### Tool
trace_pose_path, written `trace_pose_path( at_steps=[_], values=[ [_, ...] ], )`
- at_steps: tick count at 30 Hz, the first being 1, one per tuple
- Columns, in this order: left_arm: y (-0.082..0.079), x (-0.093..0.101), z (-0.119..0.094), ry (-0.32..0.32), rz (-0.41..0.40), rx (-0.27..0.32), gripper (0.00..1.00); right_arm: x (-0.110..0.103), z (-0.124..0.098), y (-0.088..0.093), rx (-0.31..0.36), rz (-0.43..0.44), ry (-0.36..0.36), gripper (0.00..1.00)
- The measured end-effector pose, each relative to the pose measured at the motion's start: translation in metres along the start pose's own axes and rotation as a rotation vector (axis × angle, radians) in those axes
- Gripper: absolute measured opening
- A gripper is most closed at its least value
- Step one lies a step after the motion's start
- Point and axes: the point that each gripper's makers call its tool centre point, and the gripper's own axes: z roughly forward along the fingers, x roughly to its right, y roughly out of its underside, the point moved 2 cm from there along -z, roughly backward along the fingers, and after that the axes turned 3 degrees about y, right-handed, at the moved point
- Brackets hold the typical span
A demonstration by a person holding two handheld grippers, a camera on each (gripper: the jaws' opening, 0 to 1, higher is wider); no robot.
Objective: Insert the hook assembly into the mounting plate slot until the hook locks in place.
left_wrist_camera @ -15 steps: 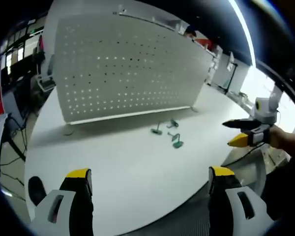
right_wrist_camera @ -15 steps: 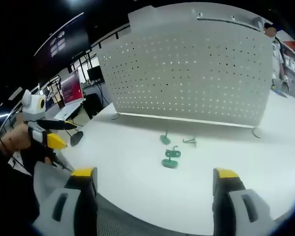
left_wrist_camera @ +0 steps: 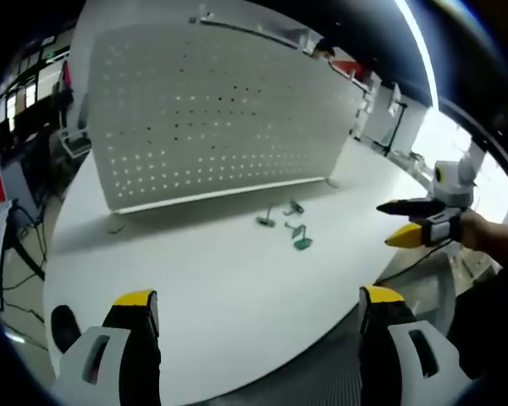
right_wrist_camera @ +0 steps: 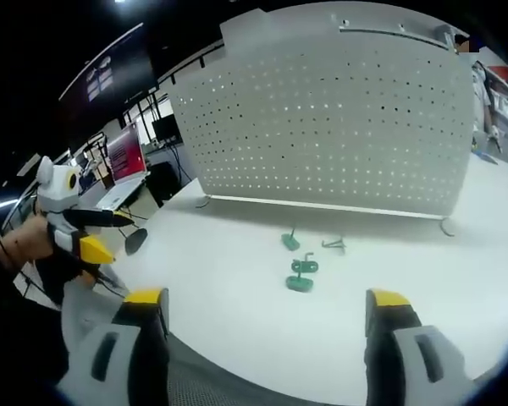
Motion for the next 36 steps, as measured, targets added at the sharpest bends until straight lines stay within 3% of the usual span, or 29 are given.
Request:
trace_pose_path(
  at_steps=[13, 17, 36],
  values=[
    [0.009, 0.005, 0.005, 0.01, -0.014, -0.014, 1.0, 0.004, 0.002, 0.012, -0.027, -0.002, -0.015, 0.86],
    [0.01, 0.004, 0.005, 0.005, -0.013, -0.016, 1.0, 0.002, 0.006, 0.018, -0.061, -0.054, -0.034, 0.82],
    [0.013, -0.008, 0.0, -0.046, -0.059, -0.001, 1.0, 0.001, 0.031, 0.013, -0.088, -0.108, -0.094, 0.72]
  ],
)
